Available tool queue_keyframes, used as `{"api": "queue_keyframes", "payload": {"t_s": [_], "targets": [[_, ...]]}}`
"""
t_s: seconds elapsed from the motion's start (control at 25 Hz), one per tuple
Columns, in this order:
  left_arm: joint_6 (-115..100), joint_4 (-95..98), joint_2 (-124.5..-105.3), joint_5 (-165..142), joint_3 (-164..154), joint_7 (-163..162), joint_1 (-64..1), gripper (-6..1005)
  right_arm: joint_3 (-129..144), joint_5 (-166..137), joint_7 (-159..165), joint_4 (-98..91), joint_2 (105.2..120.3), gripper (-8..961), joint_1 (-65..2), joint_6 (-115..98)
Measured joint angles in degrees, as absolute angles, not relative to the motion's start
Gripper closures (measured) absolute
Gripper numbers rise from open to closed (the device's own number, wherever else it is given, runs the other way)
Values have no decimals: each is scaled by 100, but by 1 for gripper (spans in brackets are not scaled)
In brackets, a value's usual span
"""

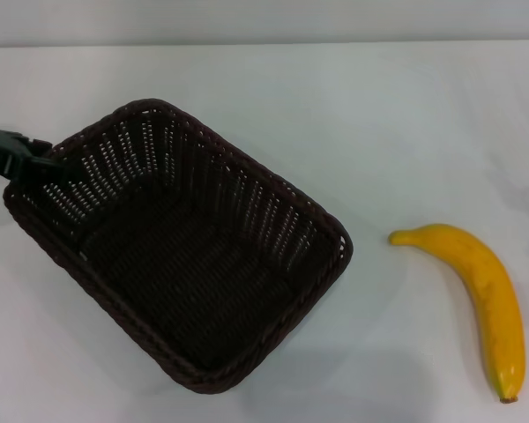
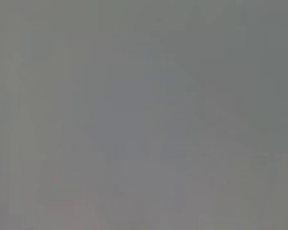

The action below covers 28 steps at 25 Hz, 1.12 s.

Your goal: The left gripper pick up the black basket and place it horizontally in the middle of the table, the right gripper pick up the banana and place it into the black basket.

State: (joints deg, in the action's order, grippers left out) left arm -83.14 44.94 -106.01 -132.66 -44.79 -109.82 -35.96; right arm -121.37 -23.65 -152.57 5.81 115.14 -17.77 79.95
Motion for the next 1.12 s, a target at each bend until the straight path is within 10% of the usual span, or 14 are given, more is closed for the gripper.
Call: {"api": "queue_keyframes", "payload": {"t_s": [0.48, 1.12], "targets": [[-8198, 4271, -10702, -13279, -4582, -10882, -3697, 255, -12137, -2364, -15213, 580, 11513, 80, -1820, 7926], [-8210, 4465, -10772, -13223, -4617, -11092, -3663, 827, -12138, -2358, -15196, 580, 11513, 79, -1835, 7918]]}}
